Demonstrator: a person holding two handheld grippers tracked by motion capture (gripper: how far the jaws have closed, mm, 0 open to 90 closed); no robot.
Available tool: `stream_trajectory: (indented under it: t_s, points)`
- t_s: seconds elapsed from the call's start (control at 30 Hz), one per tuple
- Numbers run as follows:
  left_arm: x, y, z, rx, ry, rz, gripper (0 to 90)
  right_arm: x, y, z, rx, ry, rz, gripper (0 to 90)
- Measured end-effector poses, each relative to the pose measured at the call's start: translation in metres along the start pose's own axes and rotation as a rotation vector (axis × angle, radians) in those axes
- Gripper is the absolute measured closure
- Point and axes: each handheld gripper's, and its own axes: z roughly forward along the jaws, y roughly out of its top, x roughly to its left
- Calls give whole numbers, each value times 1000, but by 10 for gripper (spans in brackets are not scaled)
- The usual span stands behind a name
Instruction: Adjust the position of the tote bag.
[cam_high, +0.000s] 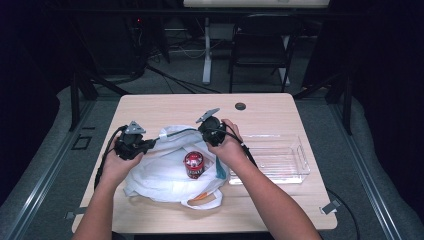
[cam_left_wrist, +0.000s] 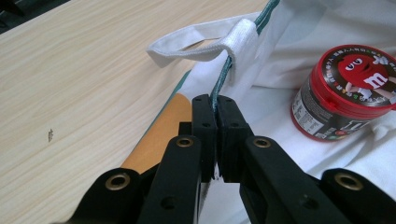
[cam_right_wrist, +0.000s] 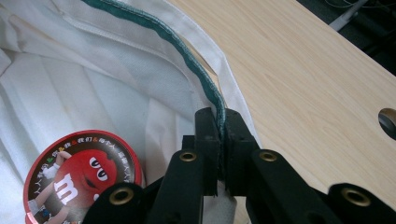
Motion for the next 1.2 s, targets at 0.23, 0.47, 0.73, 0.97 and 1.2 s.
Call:
stream_trajectory:
  t_s: [0.23, 0.47, 0.73, 0.97, 1.2]
  points:
    - [1, 0, 4, 0, 4, -7, 881, -1, -1, 5, 20, 1, -5, 864]
    - [3, -1, 9, -1, 6, -11, 880, -2, -2, 12, 32, 2, 0, 861]
    - [5, -1, 14, 6, 21, -5, 880, -4, -3, 20, 57, 8, 1, 857]
    - [8, -3, 18, 5, 31, -14, 880, -2, -3, 24, 62, 7, -1, 856]
    - [9, -3, 24, 13, 54, -7, 880, -3, -3, 27, 77, 9, -3, 853]
